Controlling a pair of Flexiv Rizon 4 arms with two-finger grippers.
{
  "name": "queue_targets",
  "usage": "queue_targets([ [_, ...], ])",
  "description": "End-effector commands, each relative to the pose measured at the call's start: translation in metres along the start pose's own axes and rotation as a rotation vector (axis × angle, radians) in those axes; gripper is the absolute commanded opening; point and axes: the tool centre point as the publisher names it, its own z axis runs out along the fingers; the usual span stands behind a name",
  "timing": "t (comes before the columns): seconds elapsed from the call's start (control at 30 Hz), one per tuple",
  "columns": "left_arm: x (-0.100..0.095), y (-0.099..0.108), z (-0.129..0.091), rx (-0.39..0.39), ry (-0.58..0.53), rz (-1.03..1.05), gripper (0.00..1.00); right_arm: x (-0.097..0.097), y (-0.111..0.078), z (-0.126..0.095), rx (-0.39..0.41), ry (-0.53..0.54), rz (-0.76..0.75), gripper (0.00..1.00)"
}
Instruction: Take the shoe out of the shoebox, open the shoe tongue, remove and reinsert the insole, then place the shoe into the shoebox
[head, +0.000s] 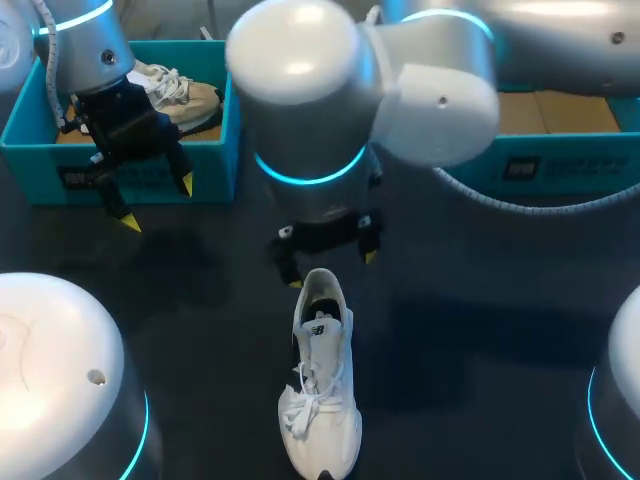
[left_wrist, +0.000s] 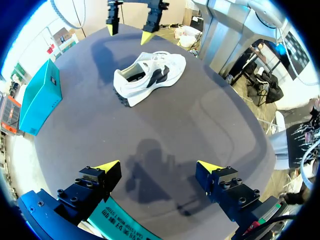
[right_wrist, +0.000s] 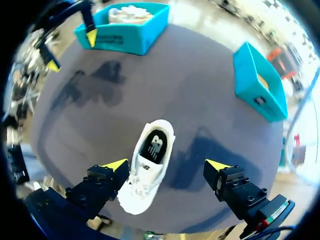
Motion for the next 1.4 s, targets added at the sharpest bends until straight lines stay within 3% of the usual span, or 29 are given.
queue_targets([
  [0.03, 0.001, 0.0, 0.0, -0.003, 0.0, -0.001, 1.0, -0.029, -0.003, 0.005, -0.062, 0.243, -0.461, 1.0],
  [0.1, 0.001, 0.0, 0.0, -0.003, 0.0, -0.001, 1.0, -0.032, -0.001, 0.007, -0.048, 0.323, -0.585, 1.0],
  [0.5, 0.001, 0.0, 0.0, -0.003, 0.0, -0.001, 1.0, -0.032, -0.001, 0.007, -0.048, 0.323, -0.585, 1.0],
  [0.57, 0.001, 0.0, 0.0, -0.003, 0.0, -0.001, 1.0, -0.025, 0.008, 0.012, 0.025, 0.279, -0.675, 1.0],
  [0.7, 0.001, 0.0, 0.0, -0.003, 0.0, -0.001, 1.0, -0.018, 0.019, 0.023, 0.067, 0.225, -0.792, 1.0],
  [1.17, 0.001, 0.0, 0.0, -0.003, 0.0, -0.001, 1.0, -0.005, 0.034, 0.052, 0.022, 0.18, -0.956, 1.0],
  [1.4, 0.001, 0.0, 0.0, -0.003, 0.0, -0.001, 1.0, -0.001, 0.039, 0.066, 0.036, 0.179, -0.99, 1.0],
])
